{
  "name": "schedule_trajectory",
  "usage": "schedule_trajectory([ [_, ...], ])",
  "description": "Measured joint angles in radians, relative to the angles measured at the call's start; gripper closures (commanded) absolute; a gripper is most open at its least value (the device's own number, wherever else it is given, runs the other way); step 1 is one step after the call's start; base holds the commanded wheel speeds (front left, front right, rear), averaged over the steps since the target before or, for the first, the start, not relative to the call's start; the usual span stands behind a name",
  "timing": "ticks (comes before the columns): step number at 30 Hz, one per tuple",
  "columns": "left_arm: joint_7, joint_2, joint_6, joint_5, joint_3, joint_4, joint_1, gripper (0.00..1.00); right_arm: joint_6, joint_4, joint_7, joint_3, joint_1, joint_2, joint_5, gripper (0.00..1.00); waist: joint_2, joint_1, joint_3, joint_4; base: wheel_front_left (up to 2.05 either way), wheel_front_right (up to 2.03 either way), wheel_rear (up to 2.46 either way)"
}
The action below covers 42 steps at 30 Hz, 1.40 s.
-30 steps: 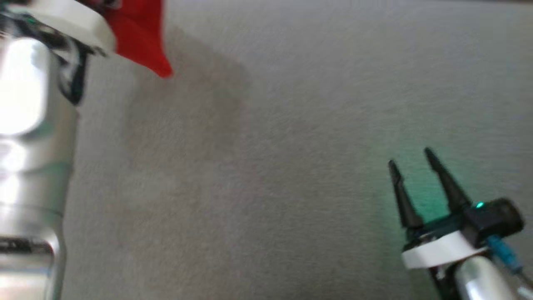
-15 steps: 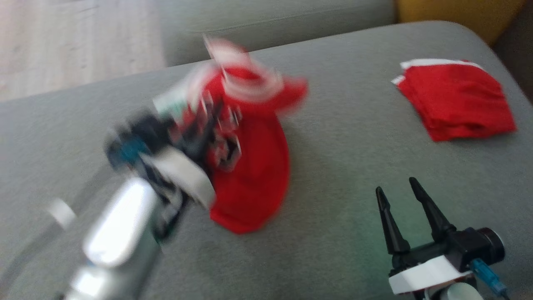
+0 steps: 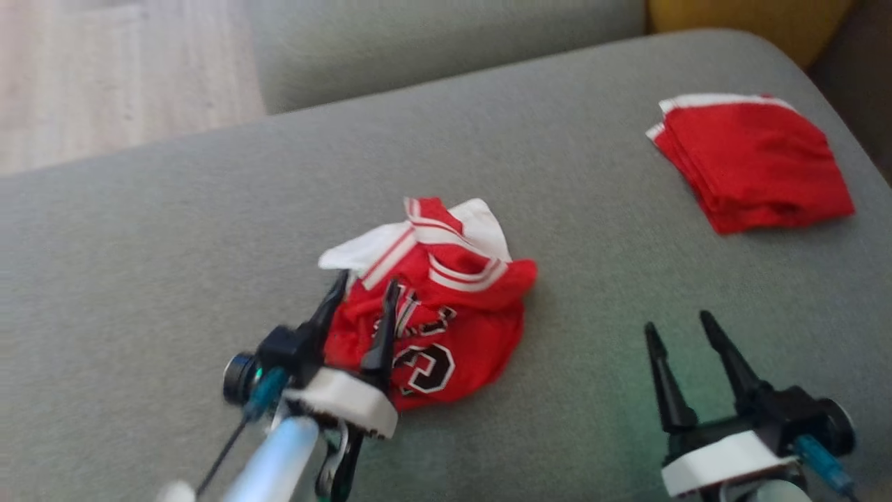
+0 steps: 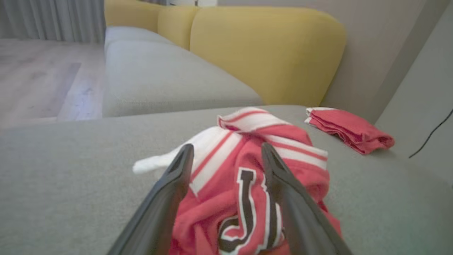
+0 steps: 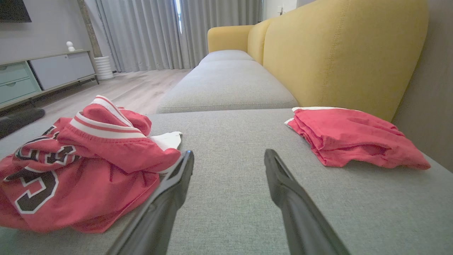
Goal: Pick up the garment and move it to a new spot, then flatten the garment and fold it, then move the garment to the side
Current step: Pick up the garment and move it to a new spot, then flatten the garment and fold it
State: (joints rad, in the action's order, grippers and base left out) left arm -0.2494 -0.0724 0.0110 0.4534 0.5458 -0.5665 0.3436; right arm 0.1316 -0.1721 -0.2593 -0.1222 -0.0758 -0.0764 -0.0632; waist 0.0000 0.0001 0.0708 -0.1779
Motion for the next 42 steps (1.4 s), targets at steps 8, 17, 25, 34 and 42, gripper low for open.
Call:
schedule_trajectory([
  [8,-0.003,0.002,-0.101,-0.17,-0.163,0.316,-0.315,0.0,0.0,-0.031,0.0,0.05,-0.067,0.006,0.0,0.0,0.0,-0.0003,-0.078,0.102,0.0,0.0,0.0],
  [17,-0.003,0.001,-0.108,-0.265,-0.229,0.442,-0.533,0.0,0.0,-0.039,0.001,0.038,-0.114,0.021,0.0,0.0,0.0,-0.0004,-0.159,0.178,0.0,0.0,0.0],
  [25,-0.003,-0.001,-0.099,-0.298,-0.283,0.442,-0.559,0.0,0.0,-0.04,0.001,0.03,-0.125,0.028,0.0,0.0,0.0,-0.0002,-0.187,0.193,0.0,0.0,0.0],
  [34,-0.003,0.006,-0.108,-0.295,-0.334,0.463,-0.598,0.0,0.0,-0.036,0.001,0.02,-0.133,0.029,0.0,0.0,0.0,-0.0002,-0.194,0.194,0.0,0.0,0.0],
  [42,-0.003,0.011,-0.109,-0.286,-0.361,0.491,-0.639,0.0,0.0,-0.027,0.001,0.011,-0.141,0.03,0.0,0.0,0.0,-0.0001,-0.191,0.211,0.0,0.0,0.0],
])
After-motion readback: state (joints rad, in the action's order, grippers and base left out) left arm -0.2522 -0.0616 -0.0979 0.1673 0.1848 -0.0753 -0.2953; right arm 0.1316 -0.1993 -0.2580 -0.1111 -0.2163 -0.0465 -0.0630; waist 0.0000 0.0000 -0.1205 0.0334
